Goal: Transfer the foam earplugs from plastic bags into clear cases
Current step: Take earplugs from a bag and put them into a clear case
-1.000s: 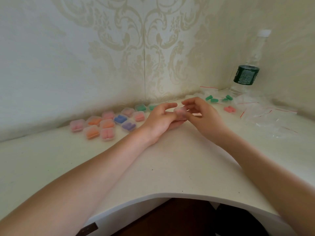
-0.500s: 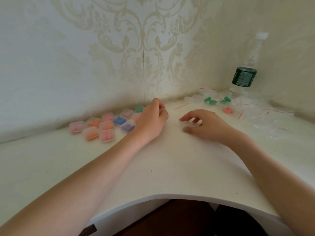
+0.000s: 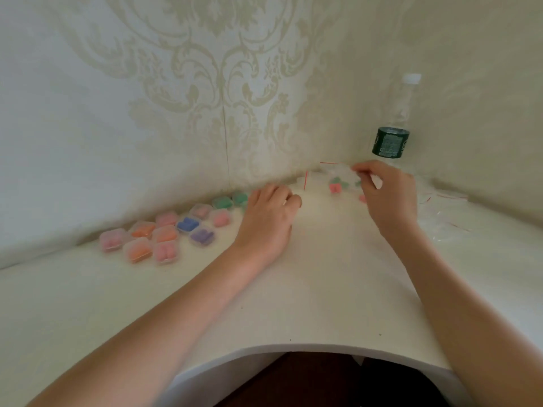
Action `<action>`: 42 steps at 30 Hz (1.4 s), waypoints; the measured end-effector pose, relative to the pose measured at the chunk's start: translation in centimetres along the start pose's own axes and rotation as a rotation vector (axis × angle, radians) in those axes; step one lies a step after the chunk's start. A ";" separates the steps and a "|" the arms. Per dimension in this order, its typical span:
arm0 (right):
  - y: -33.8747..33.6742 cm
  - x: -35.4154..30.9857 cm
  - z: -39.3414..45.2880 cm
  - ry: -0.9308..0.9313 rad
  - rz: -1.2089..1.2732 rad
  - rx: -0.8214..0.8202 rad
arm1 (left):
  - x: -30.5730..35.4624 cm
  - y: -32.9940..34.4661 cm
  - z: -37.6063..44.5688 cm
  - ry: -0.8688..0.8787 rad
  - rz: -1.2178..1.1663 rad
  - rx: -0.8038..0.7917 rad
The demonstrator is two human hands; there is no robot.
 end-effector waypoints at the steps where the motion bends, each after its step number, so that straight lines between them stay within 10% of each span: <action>1: -0.7 0.5 0.1 0.005 -0.112 0.043 | 1.6 0.9 0.7 0.036 -0.047 -0.036; 6: -1.4 3.7 -0.7 0.109 -0.546 0.075 | 8.2 7.9 5.9 -0.059 -0.328 -0.313; 10: 0.6 9.4 -1.4 0.330 -0.711 -0.229 | 10.2 13.7 7.0 -0.065 -0.189 -0.545; 13: 1.1 10.4 -1.3 0.392 -0.707 -0.273 | 8.5 13.6 7.1 -0.049 -0.068 -0.445; 17: 1.1 6.5 0.1 0.192 -0.623 -0.088 | 2.9 11.8 6.9 -0.219 -0.007 -0.345; 22: 5.3 1.7 -0.5 -0.110 -0.482 -0.242 | -1.1 11.4 5.0 -0.429 -0.161 -0.422; 27: 6.5 0.1 -1.2 -0.132 -0.071 -0.348 | -2.4 7.4 4.2 -0.498 -0.475 -0.046; 32: 9.0 -2.3 -3.8 0.412 0.850 -0.678 | -4.8 6.3 0.4 -0.959 -1.296 0.218; 42: 9.8 -4.1 -6.3 0.293 0.636 -0.855 | -6.4 3.8 -2.8 -1.087 -1.578 0.501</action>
Point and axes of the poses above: each hand's wrist, its own z-axis towards the middle knuckle, its own y-axis out of the palm, x = y × z, the point moved 10 cm from there along z, towards the middle knuckle, and after that the axes turned 13 degrees about -z, right-handed, at the moved point
